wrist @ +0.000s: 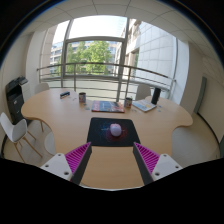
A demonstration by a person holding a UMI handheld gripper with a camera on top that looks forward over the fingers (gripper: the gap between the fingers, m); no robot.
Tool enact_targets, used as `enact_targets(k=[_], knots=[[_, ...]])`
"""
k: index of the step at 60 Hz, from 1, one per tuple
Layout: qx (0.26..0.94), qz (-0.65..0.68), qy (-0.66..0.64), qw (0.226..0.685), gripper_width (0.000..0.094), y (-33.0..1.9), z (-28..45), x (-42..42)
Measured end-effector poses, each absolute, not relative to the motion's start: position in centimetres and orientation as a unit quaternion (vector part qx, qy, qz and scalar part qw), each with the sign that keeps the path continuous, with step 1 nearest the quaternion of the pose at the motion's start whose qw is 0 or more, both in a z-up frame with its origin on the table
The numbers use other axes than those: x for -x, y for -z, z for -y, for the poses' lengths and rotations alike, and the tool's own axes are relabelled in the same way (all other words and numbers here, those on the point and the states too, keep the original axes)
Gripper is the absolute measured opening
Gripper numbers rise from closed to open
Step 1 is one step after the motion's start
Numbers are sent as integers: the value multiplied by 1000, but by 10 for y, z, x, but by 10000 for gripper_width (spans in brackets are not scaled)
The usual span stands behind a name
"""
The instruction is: Arrange mouse
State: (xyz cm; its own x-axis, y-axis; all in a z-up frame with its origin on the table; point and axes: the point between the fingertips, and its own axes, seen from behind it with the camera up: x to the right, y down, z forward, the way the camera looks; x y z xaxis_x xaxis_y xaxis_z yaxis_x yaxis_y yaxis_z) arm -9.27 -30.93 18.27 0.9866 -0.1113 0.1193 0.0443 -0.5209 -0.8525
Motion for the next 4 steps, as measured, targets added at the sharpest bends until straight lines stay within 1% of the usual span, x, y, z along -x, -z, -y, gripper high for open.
enact_targets(k=[4], knots=[[868,-21,76,491,844,-185,312,95]])
